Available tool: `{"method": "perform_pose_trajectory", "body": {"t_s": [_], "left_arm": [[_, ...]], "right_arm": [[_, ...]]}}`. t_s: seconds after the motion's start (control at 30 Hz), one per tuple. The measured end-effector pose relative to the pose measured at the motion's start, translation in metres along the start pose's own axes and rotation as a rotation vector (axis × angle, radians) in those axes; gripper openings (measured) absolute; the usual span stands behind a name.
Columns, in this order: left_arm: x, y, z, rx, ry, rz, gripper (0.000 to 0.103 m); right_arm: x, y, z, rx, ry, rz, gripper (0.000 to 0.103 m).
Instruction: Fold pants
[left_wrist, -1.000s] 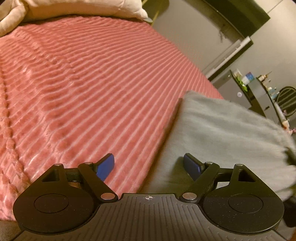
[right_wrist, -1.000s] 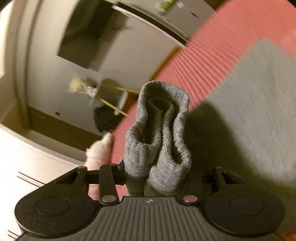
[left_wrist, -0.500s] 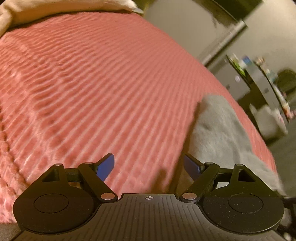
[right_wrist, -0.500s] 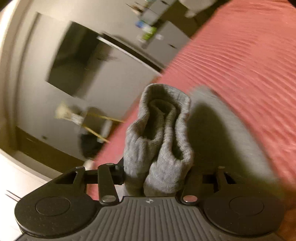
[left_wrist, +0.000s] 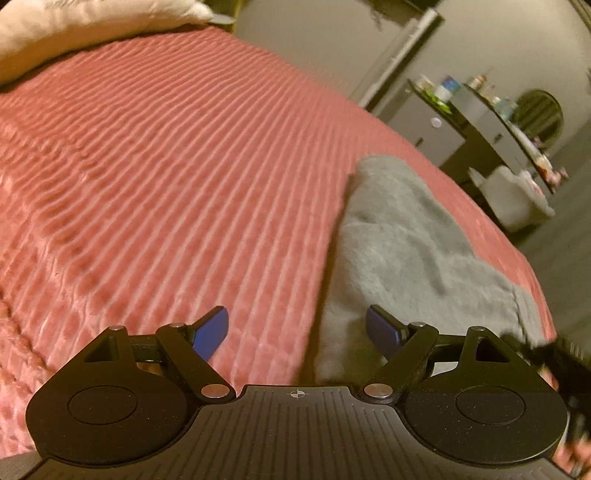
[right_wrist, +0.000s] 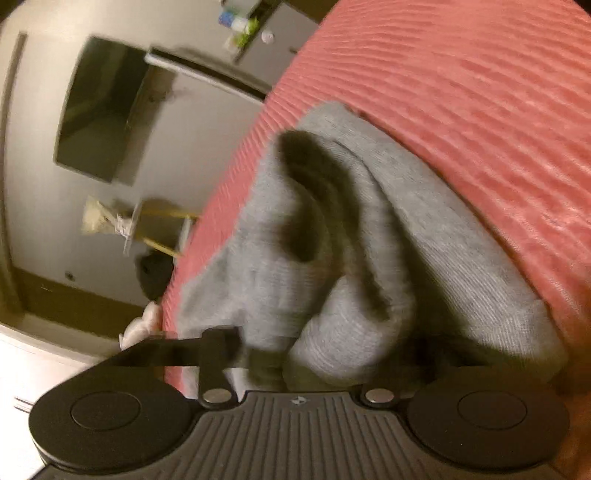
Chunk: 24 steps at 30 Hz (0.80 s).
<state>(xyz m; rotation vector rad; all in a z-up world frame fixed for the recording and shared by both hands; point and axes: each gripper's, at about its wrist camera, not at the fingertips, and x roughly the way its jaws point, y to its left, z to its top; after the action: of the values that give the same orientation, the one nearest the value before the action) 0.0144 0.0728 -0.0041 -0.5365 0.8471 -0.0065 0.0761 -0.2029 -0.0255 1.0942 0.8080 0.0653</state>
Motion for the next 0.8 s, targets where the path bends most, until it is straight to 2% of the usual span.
{"method": "perform_pose_trajectory", "body": {"t_s": [0.1,0.23,0.33,0.4,0.47,0.53,0.6,0.67,0.73,0.77,0.8], "left_arm": [[-0.014,-0.016,-0.012,0.122,-0.007,-0.040,0.090],[-0.014,-0.047,-0.028,0.314,0.041,-0.027,0.091],[-0.001,-0.067,-0.032,0.384,0.072,0.076,0.086],[0.007,-0.072,-0.030,0.354,0.064,0.105,0.080],[0.013,-0.069,-0.025,0.281,0.042,0.127,0.079],[0.021,-0.066,-0.021,0.241,0.055,0.156,0.077],[0.025,-0.060,-0.015,0.194,0.062,0.144,0.058],[0.020,-0.050,-0.013,0.132,0.040,0.086,0.046],[0.015,-0.043,-0.013,0.094,0.009,0.063,0.041],[0.013,-0.041,-0.013,0.082,0.000,0.054,0.034],[0.011,-0.039,-0.013,0.076,-0.012,0.060,0.034]], "right_arm": [[-0.009,0.023,0.009,-0.006,-0.017,0.073,0.040],[-0.017,0.076,0.020,-0.085,-0.054,0.156,0.040],[-0.022,0.113,0.021,-0.139,-0.064,0.230,0.040],[-0.028,0.132,0.018,-0.166,-0.062,0.282,0.039],[-0.035,0.146,0.014,-0.195,-0.054,0.322,0.039],[-0.044,0.157,0.011,-0.226,-0.051,0.340,0.039],[-0.049,0.165,0.011,-0.253,-0.056,0.348,0.039],[-0.054,0.163,0.013,-0.265,-0.068,0.342,0.039],[-0.062,0.153,0.017,-0.265,-0.085,0.320,0.039],[-0.063,0.146,0.018,-0.266,-0.094,0.303,0.039],[-0.066,0.142,0.018,-0.262,-0.099,0.285,0.039]]}}
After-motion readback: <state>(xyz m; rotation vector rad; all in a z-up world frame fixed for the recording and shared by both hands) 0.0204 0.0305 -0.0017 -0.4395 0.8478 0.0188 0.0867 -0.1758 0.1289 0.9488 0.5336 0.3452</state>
